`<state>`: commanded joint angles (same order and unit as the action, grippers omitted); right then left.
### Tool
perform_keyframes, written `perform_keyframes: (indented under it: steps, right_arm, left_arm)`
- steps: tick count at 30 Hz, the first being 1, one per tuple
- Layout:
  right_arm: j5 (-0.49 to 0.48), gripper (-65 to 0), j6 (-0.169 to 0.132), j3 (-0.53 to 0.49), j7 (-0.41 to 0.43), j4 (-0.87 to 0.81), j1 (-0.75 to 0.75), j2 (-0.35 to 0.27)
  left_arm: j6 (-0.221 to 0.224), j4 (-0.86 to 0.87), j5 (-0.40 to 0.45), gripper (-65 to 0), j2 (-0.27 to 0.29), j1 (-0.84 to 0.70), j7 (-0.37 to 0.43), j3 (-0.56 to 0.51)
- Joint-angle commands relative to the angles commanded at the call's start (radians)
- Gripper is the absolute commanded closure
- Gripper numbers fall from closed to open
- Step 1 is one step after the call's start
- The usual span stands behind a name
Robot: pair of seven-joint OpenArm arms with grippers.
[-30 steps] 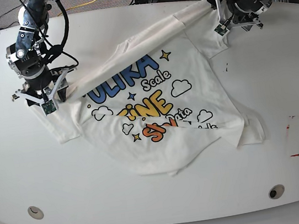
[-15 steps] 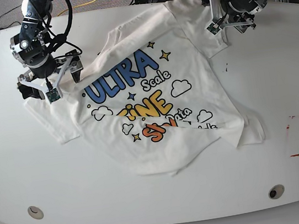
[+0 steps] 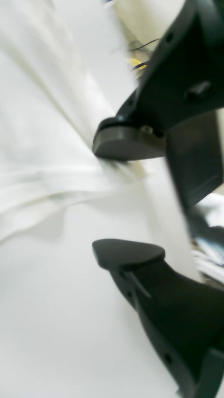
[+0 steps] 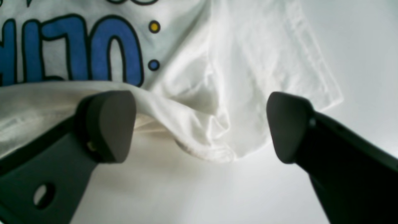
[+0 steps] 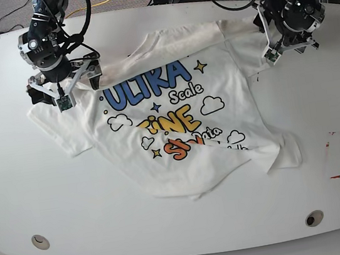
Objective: Layout the t-shirt on the table in an organized manner, then fold the t-shirt properly
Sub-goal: 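Move the left gripper away and the right gripper toward the collar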
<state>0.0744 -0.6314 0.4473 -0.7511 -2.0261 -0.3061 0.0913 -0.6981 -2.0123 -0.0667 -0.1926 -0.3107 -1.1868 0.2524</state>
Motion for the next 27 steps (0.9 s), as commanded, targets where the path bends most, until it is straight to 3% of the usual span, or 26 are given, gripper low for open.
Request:
perform_keyframes:
  steps: [4, 8, 14, 20, 27]
  right_arm:
    - [0.0, -65.0, 0.003, -0.006, 0.029, 0.0, -0.017, 0.002]
    - [0.0, -65.0, 0.003, -0.006, 0.035, 0.0, -0.017, 0.002]
    - [0.0, -65.0, 0.006, -0.006, 0.035, 0.002, -0.015, 0.002]
    - [0.0, -65.0, 0.006, -0.006, 0.035, 0.003, -0.015, -0.002]
    - [-0.011, -65.0, 0.002, -0.008, 0.037, 0.005, -0.003, 0.002]
  left_arm:
    - [0.0, -0.002, -0.018, -40.7, 0.0, 0.043, -0.083, 0.0]
    - [0.0, -0.002, -0.126, -46.5, -0.008, 0.071, -0.18, 0.0]
    - [0.0, -0.002, -0.302, -47.5, -0.061, 0.025, -0.204, -0.005]
    - [0.0, 0.0, -0.496, -47.1, -0.081, -0.014, -0.199, -0.006]
    - [0.0, 0.002, -0.526, -47.1, -0.094, 0.058, -0.196, 0.051]
